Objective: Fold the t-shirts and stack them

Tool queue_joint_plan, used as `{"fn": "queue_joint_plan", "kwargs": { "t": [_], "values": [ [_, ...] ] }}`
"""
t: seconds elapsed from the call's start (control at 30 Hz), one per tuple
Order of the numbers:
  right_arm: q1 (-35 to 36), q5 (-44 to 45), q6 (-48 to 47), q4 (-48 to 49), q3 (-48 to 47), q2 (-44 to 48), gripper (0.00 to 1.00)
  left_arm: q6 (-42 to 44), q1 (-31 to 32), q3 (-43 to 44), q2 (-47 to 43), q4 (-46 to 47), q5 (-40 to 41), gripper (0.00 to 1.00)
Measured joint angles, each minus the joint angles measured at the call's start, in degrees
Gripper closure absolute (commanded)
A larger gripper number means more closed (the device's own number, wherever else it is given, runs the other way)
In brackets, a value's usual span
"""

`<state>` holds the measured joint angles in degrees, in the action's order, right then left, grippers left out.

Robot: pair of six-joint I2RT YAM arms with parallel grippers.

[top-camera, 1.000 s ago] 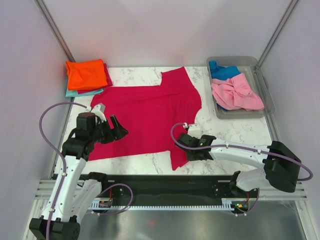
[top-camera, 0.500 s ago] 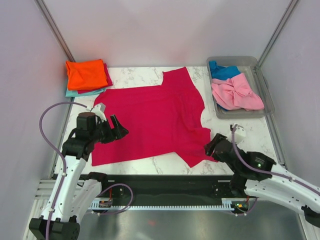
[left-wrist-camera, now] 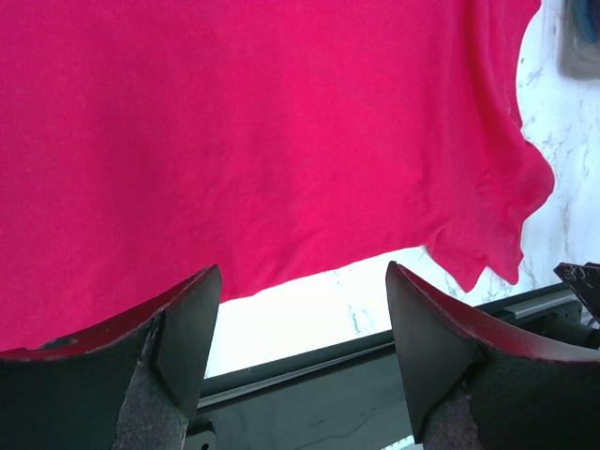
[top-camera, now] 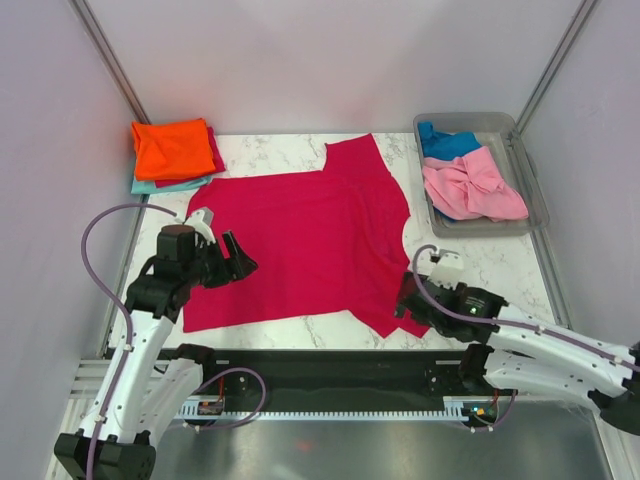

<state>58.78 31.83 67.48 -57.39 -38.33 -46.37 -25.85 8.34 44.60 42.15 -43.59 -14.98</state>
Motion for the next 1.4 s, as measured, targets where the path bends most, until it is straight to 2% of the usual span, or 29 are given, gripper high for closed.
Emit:
{"fn": "queue_joint_plan", "kwargs": {
  "t": [0.1, 0.17, 0.2, 0.27, 0.3, 0.33, 0.5, 0.73, 0.93, 1.03, 1.07, 1.13, 1.17, 1.3, 1.4],
  "values": [
    [1.1, -1.7, -3.4, 3.9, -1.6, -5.9, 0.19, -0.6, 1.4, 0.0, 0.3, -0.2, 1.4, 0.22],
    [1.7, -3.0, -5.1, 6.7, -2.5, -9.0, 0.21, -0.8, 1.6, 0.0, 0.7, -0.3, 1.6, 0.22],
    [2.0, -3.4, -5.6, 7.8, -2.7, -10.1, 0.26, -0.9, 1.7, 0.0, 1.0, -0.3, 1.8, 0.22],
    [3.2, -4.2, -6.4, 10.0, -2.8, -12.4, 0.31, -1.0, 1.7, 0.0, 1.0, -0.5, 2.2, 0.22],
    [3.9, -4.5, -6.3, 10.8, -2.8, -13.6, 0.37, -1.0, 1.7, 0.0, 0.9, -0.5, 2.4, 0.22],
    [4.7, -4.9, -6.2, 11.7, -2.7, -14.7, 0.39, -1.1, 1.7, 0.0, 0.8, -0.5, 2.5, 0.22],
    [8.2, -6.6, -5.1, 16.3, -0.2, -19.6, 0.38, -1.3, 1.7, 0.0, 0.6, -0.5, 2.7, 0.22],
    [8.6, -6.7, -4.6, 20.1, 1.0, -26.6, 0.37, -1.3, 1.7, 0.0, 0.5, -0.5, 2.7, 0.22],
    [8.7, -7.7, -5.0, 23.1, 0.9, -31.6, 0.46, -1.3, 1.8, 0.0, -0.1, -0.5, 2.7, 0.22],
    [8.6, -7.7, -5.4, 24.0, 1.0, -31.8, 0.58, -1.3, 1.7, 0.0, -0.5, -0.5, 2.7, 0.22],
    [8.6, -7.6, -5.4, 24.4, 1.0, -31.8, 0.72, -1.3, 1.8, 0.0, -0.6, -0.5, 2.7, 0.22],
    [8.6, -7.7, -5.8, 25.6, 1.2, -31.8, 0.87, -1.3, 1.8, 0.0, -0.7, -0.4, 2.8, 0.22],
    [8.6, -7.9, -5.6, 26.5, 1.3, -31.8, 1.00, -1.3, 1.7, 0.0, -0.8, -0.4, 2.9, 0.22],
    [8.5, -9.9, -6.1, 27.8, 1.3, -31.6, 1.00, -1.4, 1.7, 0.0, -0.7, -0.5, 2.9, 0.22],
    [8.6, -15.2, -7.4, 27.8, 0.9, -30.7, 1.00, -1.6, 1.8, 0.5, 0.3, -2.7, 4.5, 0.21]
  ]
}}
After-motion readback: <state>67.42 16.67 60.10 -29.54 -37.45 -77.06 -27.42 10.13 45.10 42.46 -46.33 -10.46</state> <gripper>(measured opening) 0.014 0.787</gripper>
